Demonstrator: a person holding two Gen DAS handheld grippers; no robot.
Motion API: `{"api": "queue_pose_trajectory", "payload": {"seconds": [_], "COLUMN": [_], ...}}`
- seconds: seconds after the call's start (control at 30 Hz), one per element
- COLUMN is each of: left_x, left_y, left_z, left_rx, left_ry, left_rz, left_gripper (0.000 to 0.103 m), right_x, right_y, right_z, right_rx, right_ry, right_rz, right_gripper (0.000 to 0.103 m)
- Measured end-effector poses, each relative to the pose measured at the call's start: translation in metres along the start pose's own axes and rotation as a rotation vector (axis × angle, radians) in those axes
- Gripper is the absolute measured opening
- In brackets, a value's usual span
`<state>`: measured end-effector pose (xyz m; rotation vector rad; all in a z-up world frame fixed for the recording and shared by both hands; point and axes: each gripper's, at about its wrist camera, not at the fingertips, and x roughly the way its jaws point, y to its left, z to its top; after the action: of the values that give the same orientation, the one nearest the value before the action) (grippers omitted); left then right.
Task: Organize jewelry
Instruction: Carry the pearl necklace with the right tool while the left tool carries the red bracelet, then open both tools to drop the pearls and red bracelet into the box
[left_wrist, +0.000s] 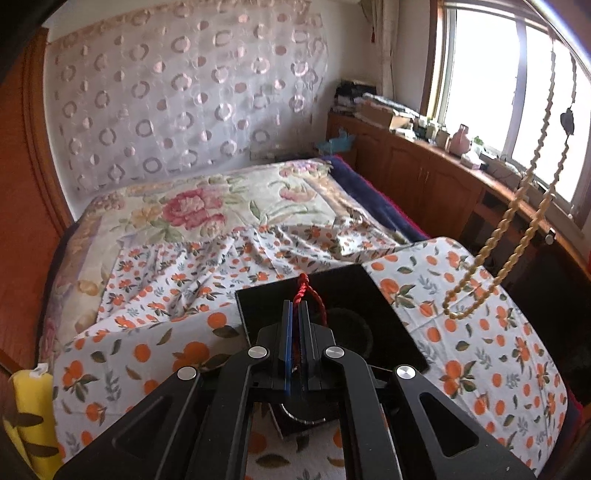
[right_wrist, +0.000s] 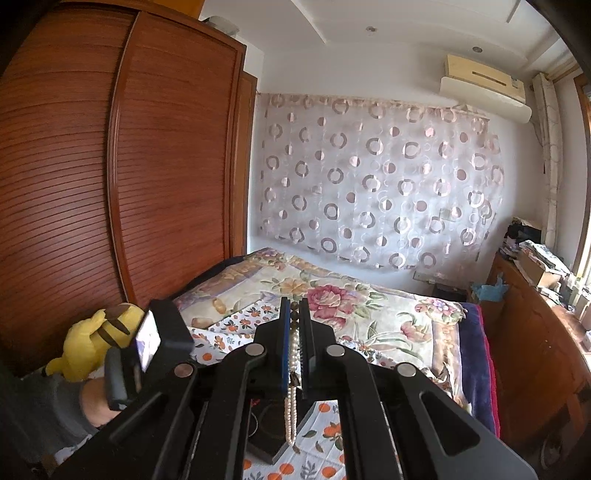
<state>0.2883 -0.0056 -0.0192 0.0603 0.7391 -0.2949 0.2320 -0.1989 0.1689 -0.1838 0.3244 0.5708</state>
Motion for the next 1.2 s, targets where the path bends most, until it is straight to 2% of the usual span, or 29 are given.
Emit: {"api": "queue_pose_trajectory", "payload": {"seconds": [0.13, 0.2, 0.37, 0.53, 0.63, 0.73, 0.83, 1.0, 1.2], "left_x": [0.019, 0.021, 0.012, 0.0, -0.009, -0.02, -0.03, -0.042, -0.051], "left_y": [0.004, 0.007, 0.017, 0.024, 0.028, 0.033, 0.038, 0.044, 0.052], "left_z": [-0.002, -0.002, -0.003, -0.002, 0.0, -0.002, -0.005, -0.011, -0.018], "left_rx": [-0.003, -0.008, -0.041, -0.05, -0.053, -0.051, -0.052, -0.062, -0.087], "left_ry": [0.04, 0.043, 0.023, 0.005, -0.013, -0.034, -0.046, -0.064, -0.082], "left_rz": [-0.002, 0.001, -0.01, -0.011, 0.007, 0.029, 0.049, 0.085, 0.112], "left_gripper": [0.002, 0.008, 0.018, 0.022, 0.024, 0.035, 0.036, 0.046, 0.056], "right_x": [0.017, 0.025, 0.042, 0.058, 0.065, 0.073, 0.077, 0.08, 0.094], "right_y": [-0.003, -0.003, 0.003, 0.009, 0.011, 0.015, 0.021, 0.027, 0.029], "right_z": [0.001, 0.001, -0.009, -0.017, -0.02, -0.023, -0.021, -0.021, -0.046], "right_rx": [0.003, 0.009, 0.009, 0.021, 0.031, 0.036, 0.038, 0.053, 0.052], "right_ry": [0.01, 0.014, 0.039, 0.064, 0.079, 0.092, 0.097, 0.098, 0.169], "right_rz": [0.007, 0.016, 0.041, 0.064, 0.084, 0.108, 0.132, 0.167, 0.165], "right_gripper": [0.005, 0.005, 0.005, 0.005, 0.005, 0.005, 0.005, 0.005, 0.005]}}
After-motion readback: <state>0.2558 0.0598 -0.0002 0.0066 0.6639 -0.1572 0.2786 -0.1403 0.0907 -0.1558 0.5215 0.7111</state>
